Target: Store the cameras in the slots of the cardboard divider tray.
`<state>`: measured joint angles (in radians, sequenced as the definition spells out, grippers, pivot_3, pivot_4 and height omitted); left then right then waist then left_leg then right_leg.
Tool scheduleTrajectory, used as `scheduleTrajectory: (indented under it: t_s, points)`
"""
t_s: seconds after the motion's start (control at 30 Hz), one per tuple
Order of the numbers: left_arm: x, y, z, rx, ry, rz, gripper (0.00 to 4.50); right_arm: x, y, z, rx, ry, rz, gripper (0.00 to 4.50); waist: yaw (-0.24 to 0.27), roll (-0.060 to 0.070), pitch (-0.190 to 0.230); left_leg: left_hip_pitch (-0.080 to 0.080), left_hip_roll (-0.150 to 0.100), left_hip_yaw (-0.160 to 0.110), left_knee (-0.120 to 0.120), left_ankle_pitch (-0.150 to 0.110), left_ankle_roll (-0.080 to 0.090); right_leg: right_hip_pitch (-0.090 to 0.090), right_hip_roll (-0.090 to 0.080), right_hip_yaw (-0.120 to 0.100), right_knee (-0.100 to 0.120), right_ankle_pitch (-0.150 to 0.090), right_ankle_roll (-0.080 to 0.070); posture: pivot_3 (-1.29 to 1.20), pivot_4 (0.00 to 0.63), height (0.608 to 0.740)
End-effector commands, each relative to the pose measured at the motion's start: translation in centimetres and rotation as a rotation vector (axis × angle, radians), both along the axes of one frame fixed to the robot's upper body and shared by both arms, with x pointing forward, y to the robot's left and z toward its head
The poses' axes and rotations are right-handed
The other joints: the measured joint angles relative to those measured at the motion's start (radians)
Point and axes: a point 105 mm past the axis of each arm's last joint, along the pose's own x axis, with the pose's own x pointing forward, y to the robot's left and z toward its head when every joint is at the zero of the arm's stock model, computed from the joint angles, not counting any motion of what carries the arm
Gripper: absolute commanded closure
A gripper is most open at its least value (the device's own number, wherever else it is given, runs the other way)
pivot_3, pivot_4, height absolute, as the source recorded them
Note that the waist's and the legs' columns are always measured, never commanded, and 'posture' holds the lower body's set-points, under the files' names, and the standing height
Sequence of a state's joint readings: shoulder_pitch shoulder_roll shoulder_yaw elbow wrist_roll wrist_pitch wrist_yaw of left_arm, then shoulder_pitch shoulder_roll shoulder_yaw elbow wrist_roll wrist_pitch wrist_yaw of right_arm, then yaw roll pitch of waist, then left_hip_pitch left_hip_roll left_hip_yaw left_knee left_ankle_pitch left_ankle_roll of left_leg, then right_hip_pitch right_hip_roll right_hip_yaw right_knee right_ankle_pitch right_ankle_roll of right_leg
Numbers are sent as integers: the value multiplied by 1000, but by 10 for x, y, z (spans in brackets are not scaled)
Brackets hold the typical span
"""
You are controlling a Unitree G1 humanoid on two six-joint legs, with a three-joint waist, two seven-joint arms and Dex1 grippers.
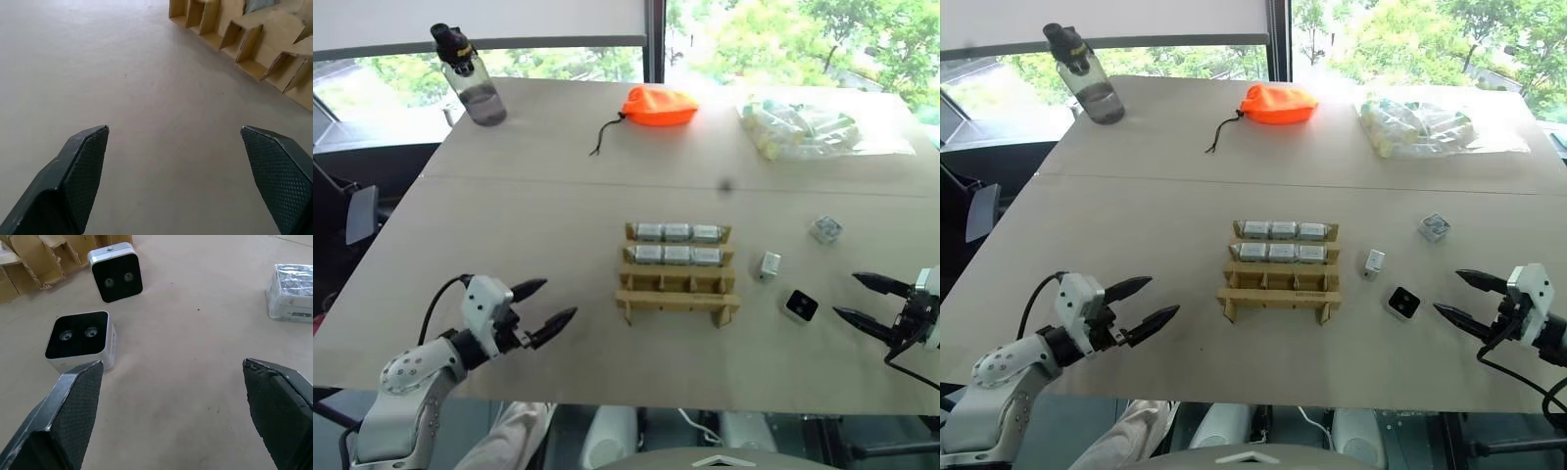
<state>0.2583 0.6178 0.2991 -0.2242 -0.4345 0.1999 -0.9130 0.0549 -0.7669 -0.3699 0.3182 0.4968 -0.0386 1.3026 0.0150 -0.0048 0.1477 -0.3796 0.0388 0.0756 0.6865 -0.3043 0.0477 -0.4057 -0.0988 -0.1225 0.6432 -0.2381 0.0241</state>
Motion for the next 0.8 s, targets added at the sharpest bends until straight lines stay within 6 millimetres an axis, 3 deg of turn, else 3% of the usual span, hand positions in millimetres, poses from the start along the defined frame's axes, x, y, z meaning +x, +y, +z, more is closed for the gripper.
scheduleTrajectory:
  t_s: [0.03,0.17,0.37,0.63,0.73,0.8]
  points:
    - [0,-3,7,10,-38,-39,38,-6,2,11,-15,-37,30,0,1,0,0,0,0,0,0,0,0,0,0,0,0,0,0,0,150,726]
    - [-10,-19,16,-45,17,-169,38,-13,10,8,-46,-57,64,0,0,0,0,0,0,0,0,0,0,0,0,0,0,0,0,0,150,726]
    - [-21,-51,48,-70,13,-436,38,-22,25,-7,-47,-11,52,0,2,0,0,0,0,-1,0,0,0,0,0,1,0,0,0,0,150,726]
    - [-29,-73,78,131,-34,-686,38,-22,30,-20,-33,-2,-17,0,-1,2,1,1,0,1,0,0,-1,0,2,1,0,0,0,0,150,726]
    - [-34,-80,102,154,-62,-790,38,-22,35,-23,-24,-12,-11,0,0,1,1,0,0,0,0,0,-1,0,3,1,0,0,0,0,150,726]
    - [-35,-78,102,201,-43,-809,38,-20,38,-24,-22,-25,-13,0,-1,2,1,1,0,1,0,0,-1,0,3,2,0,0,0,0,150,726]
